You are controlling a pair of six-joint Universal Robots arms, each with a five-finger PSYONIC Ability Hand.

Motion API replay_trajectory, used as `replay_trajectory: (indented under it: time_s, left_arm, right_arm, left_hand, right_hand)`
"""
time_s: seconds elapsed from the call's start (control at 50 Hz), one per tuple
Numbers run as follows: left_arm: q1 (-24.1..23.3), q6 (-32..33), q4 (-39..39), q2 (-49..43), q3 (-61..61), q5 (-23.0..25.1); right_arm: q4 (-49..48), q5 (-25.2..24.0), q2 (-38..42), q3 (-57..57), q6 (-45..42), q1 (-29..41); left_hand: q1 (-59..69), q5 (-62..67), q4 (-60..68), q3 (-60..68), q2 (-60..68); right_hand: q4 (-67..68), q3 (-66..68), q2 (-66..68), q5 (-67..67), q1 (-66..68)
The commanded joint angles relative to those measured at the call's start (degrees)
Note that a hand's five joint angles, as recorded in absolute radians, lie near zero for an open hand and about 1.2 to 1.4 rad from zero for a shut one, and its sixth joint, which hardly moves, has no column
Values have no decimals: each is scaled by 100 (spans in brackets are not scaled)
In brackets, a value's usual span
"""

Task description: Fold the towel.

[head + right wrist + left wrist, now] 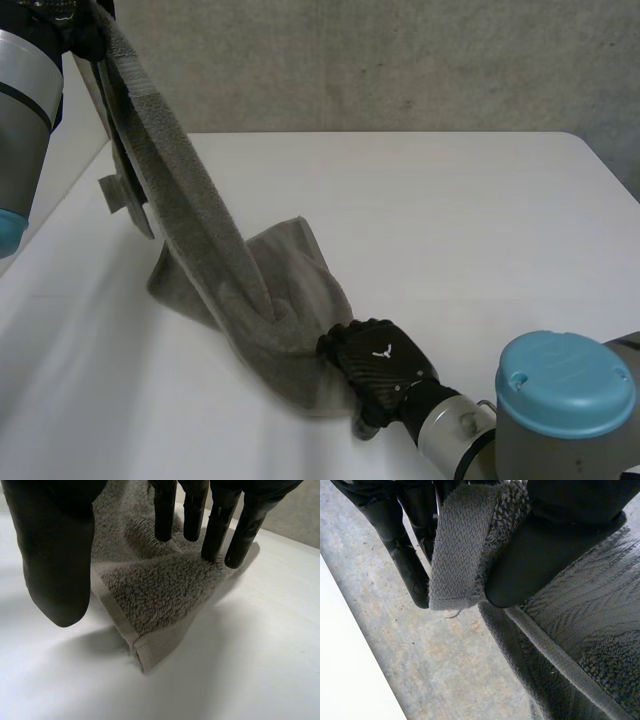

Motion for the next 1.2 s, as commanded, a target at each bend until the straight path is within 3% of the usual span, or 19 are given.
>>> replay_trajectory:
  time_s: [0.02, 0.18, 0.22, 0.28, 0.32, 0.4, 0.5, 0.54, 0.56, 0.6, 0.66, 0.68, 0.7, 0.72, 0.78, 0.88, 0.98, 1.08, 1.2]
  left_arm:
    - [1, 1, 0, 0, -4, -6]
    - [1, 1, 9, 0, -4, -6]
    - [1, 1, 9, 0, -13, -6]
    - [1, -8, 0, 0, -13, -6]
    - [1, -8, 0, 9, -30, -6]
    - [1, 1, -18, 26, -74, -6]
    - [10, -8, -149, 53, -144, -6]
    - [19, 1, -350, 61, -241, 3]
    - [19, 1, -352, 61, -241, 3]
    - [36, 1, -596, 96, -364, 3]
    - [36, 1, -756, 114, -435, 12]
    - [54, -8, -930, 158, -530, 12]
    - [71, -8, -1114, 210, -653, 20]
    - [71, -8, -1116, 211, -654, 21]
    - [80, 18, -1502, 237, -1145, 47]
    - [89, 62, -1792, 229, -1663, 82]
    - [106, 71, -1934, 36, -2033, 239]
    - [151, 80, -1925, -607, -1946, 425]
    - [142, 97, -1916, -1527, -869, 442]
  right_arm:
    - [-411, 18, 253, 15, -41, 32]
    - [-885, 71, 428, -12, -234, 40]
    - [-1060, 193, 525, -64, -339, 32]
    - [-1114, 256, 560, -91, -392, 32]
    - [-1149, 378, 534, -143, -462, 14]
    - [-1140, 519, 367, -214, -471, -39]
    - [-1044, 598, -424, -486, -463, -311]
    - [-677, 511, -1054, -740, -506, -976]
    - [-674, 510, -1057, -741, -507, -979]
    - [156, 318, -1967, -1292, -672, -1583]
    - [741, 150, -2375, -1682, -805, -1788]
    - [1384, -94, -2497, -2073, -988, -1997]
    - [2052, -314, -2481, -2495, -1207, -2242]
    - [2059, -316, -2481, -2499, -1210, -2245]
    - [3820, -824, -2376, -3262, -2068, -3234]
    - [4921, -1080, -1859, -3395, -3087, -3695]
    - [5144, -975, -1498, -3404, -3871, -3669]
    - [5038, -1010, -749, -3492, -3943, -3651]
    - [4276, -931, 373, -4403, -3952, -3135]
  left_hand:
    - [1261, 1161, 1023, 1035, 1034]
    - [1261, 1161, 1023, 1035, 1034]
    - [1261, 1161, 1023, 1035, 1034]
    - [1261, 1161, 1023, 1035, 1034]
    - [1261, 1161, 1023, 1035, 1034]
    - [1261, 1161, 1023, 1035, 1034]
    - [1261, 1161, 1023, 1035, 1034]
    - [1261, 1161, 1023, 1035, 1034]
    - [1261, 1161, 1023, 1035, 1034]
    - [1261, 1161, 1023, 1035, 1034]
    - [1261, 1161, 1023, 1035, 1034]
    - [1261, 1161, 1023, 1035, 1034]
    - [1261, 1161, 1023, 1035, 1034]
    - [1261, 1161, 1023, 1035, 1034]
    - [1261, 1161, 1023, 1035, 1034]
    - [1261, 1161, 1023, 1035, 1034]
    - [1261, 1161, 1023, 1035, 1034]
    - [1261, 1161, 1023, 1035, 1034]
    - [1261, 1161, 1023, 1035, 1034]
  right_hand:
    - [282, 260, 282, 118, 256]
    - [1964, 1942, 1964, 1800, 1938]
    - [3237, 3215, 3237, 3073, 3211]
    - [3781, 3758, 3780, 3617, 3755]
    - [5522, 5499, 5521, 5358, 5496]
    - [5928, 5906, 5928, 5764, 5902]
    - [5928, 5906, 5928, 5764, 5902]
    - [5928, 5906, 5928, 5764, 5902]
    - [5928, 5906, 5928, 5764, 5902]
    - [5928, 5906, 5928, 5764, 5902]
    - [5928, 5906, 5928, 5764, 5902]
    - [5928, 5906, 5928, 5764, 5902]
    - [5928, 5906, 5928, 5764, 5902]
    - [5928, 5906, 5928, 5764, 5902]
    - [5928, 5906, 5928, 5764, 5902]
    - [5928, 5906, 5928, 5764, 5902]
    - [5928, 5906, 5928, 5764, 5902]
    - [5928, 5906, 5928, 5764, 5902]
    - [5928, 5906, 5928, 5764, 5902]
